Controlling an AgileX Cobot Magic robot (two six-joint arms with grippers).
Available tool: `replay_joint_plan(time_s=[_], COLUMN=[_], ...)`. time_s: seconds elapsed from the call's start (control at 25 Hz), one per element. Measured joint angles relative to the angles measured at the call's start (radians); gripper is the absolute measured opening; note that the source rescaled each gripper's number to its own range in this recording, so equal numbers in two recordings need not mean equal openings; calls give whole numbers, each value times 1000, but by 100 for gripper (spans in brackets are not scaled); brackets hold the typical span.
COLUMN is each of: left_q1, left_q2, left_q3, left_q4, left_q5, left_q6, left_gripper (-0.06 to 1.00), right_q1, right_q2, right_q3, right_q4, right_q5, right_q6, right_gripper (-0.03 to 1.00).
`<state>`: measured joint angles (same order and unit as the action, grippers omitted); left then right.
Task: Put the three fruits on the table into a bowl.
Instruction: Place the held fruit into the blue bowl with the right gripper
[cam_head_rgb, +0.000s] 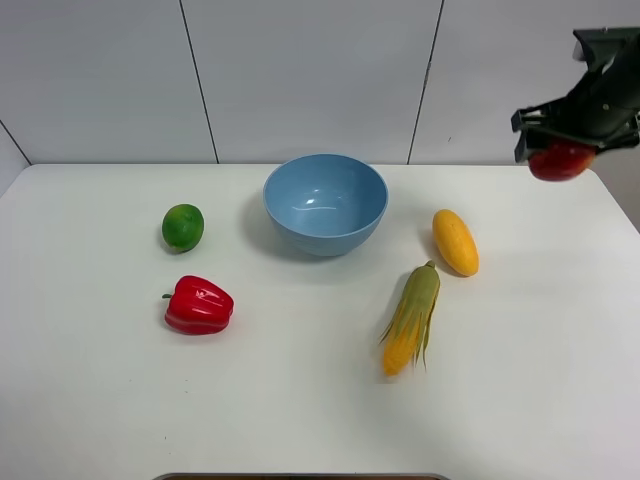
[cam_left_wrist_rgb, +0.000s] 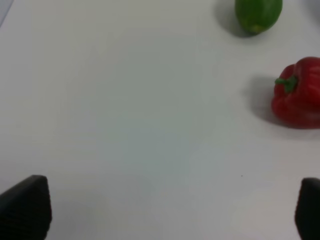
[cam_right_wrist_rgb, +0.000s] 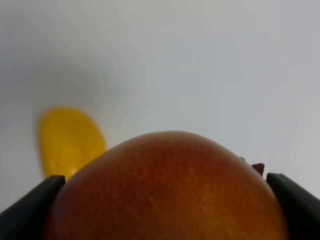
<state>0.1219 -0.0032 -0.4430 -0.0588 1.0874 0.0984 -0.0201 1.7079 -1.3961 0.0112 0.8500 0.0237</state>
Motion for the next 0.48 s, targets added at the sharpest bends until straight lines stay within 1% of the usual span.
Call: replay_joint_plan(time_s=[0.2,0.32,0.48], left_q1=[0,0,0], left_q2=[0,0,0], left_q3=[0,0,0], left_q4=[0,0,0], left_q5=[0,0,0], left_q6=[0,0,0], left_gripper=[100,100,100], right_q1=[104,176,247], right_q2=[12,39,77], right_q3=[-140,-191,-229], right_q4=[16,19,21], right_q5=[9,10,-1], right_q6=[-15,-24,-24], right_gripper=[46,46,46])
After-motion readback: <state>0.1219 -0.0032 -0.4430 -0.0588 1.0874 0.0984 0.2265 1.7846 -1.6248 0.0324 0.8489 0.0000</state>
